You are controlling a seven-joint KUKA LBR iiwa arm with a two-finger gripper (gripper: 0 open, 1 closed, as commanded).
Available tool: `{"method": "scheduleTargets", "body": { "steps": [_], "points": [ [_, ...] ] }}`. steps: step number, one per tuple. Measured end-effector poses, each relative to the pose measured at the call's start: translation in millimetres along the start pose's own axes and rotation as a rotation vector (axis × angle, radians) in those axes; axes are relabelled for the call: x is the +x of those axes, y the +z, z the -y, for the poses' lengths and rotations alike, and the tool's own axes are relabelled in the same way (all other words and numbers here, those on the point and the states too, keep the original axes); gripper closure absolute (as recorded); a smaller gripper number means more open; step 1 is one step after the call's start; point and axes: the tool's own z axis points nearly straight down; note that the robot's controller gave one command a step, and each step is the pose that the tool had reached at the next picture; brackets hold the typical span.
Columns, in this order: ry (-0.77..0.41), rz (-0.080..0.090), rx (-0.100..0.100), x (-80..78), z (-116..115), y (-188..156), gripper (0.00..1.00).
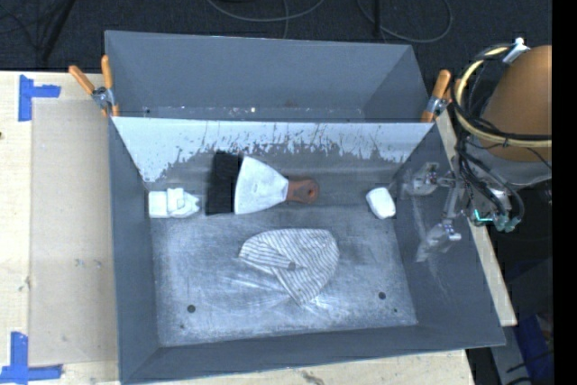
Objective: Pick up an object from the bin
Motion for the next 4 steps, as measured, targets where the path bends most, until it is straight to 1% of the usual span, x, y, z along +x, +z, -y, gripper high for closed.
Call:
{"method": "scheduleTargets", "body": {
  "steps": [1,2,3,4],
  "points": [
    [-0.003,0.008,0.001,-1.6,-1,-4,0.00],
    [0.001,0.016,0.003,-13.9,-8,41,0.00],
    [-0.113,0.005,0.002,-16.7,-39,84,0.00],
    [-0.217,0.011,0.001,-41.5,-49,109,0.00]
  ]
}}
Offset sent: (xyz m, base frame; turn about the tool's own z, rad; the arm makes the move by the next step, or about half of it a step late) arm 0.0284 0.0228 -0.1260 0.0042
